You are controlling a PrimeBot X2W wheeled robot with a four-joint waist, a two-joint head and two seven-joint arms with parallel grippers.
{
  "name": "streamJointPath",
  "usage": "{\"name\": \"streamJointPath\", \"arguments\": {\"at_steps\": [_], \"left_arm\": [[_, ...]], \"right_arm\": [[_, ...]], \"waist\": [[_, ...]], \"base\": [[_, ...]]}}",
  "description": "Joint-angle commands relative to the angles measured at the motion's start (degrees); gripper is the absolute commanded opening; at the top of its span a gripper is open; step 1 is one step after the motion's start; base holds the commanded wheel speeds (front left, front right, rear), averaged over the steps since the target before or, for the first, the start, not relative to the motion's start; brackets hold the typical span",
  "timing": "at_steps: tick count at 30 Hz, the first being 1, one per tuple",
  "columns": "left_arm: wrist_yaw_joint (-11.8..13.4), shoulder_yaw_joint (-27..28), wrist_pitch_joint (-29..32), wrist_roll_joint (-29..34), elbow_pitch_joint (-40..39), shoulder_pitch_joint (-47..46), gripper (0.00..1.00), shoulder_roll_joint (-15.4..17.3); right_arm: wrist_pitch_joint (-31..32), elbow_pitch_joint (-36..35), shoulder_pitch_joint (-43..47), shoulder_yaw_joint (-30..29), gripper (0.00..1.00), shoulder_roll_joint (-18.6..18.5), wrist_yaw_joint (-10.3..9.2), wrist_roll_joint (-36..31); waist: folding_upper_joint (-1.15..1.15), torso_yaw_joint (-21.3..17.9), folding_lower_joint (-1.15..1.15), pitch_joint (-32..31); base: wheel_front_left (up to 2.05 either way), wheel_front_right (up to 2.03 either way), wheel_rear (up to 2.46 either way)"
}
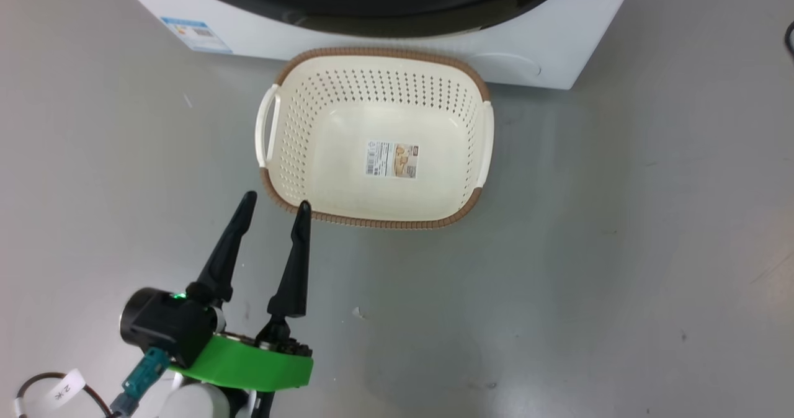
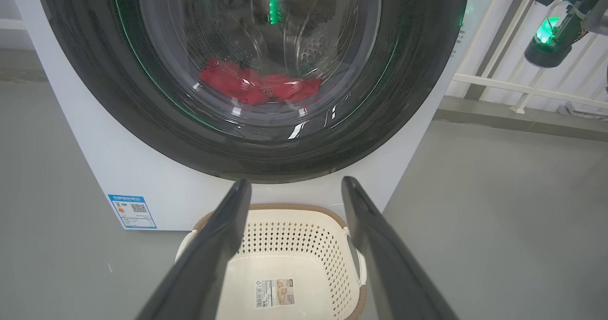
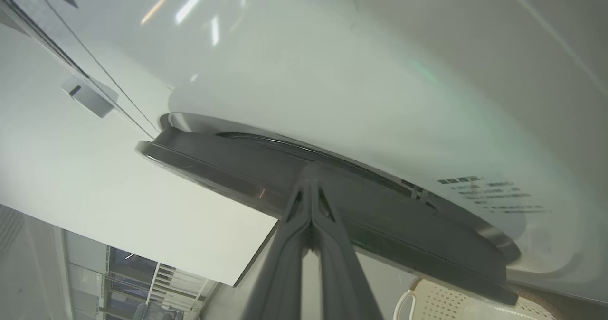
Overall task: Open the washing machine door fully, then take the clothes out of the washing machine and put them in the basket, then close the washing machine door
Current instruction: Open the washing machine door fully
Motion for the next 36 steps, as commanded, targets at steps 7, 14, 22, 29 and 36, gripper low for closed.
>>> {"name": "streamJointPath", "arguments": {"at_steps": [7,14,22,29,36], "left_arm": [[-0.70,1.16,-0.45,-0.69,-1.69,-1.58,1.00,0.69],[-0.61,0.60,-0.45,-1.25,-1.83,-2.23,1.00,0.69],[-0.35,0.05,-0.45,-1.92,-2.04,-2.97,1.00,0.69],[-0.05,-0.45,-0.45,-2.54,-2.19,-3.40,1.00,0.69],[0.35,-0.74,-0.45,-2.79,-2.26,-3.90,1.00,0.69]], "right_arm": [[8.88,5.18,-5.35,-0.45,0.00,2.03,-0.03,3.62],[10.76,7.29,-8.13,-0.92,0.00,2.99,-0.03,3.34],[11.39,8.20,-10.02,-1.07,0.00,3.51,-0.03,1.49],[12.93,6.78,-9.20,-0.84,0.00,3.66,-0.03,0.06],[14.82,4.14,-6.34,0.11,0.00,4.15,-0.03,-0.96]], "waist": [[0.00,1.20,0.00,2.95],[0.00,1.85,0.00,4.29],[0.00,2.48,0.00,5.36],[0.00,2.42,0.00,5.44],[0.00,1.90,0.00,5.02]], "base": [[0.00,0.00,0.00],[0.00,0.00,0.00],[0.00,0.00,0.00],[0.00,0.00,0.00],[0.00,0.00,0.00]]}}
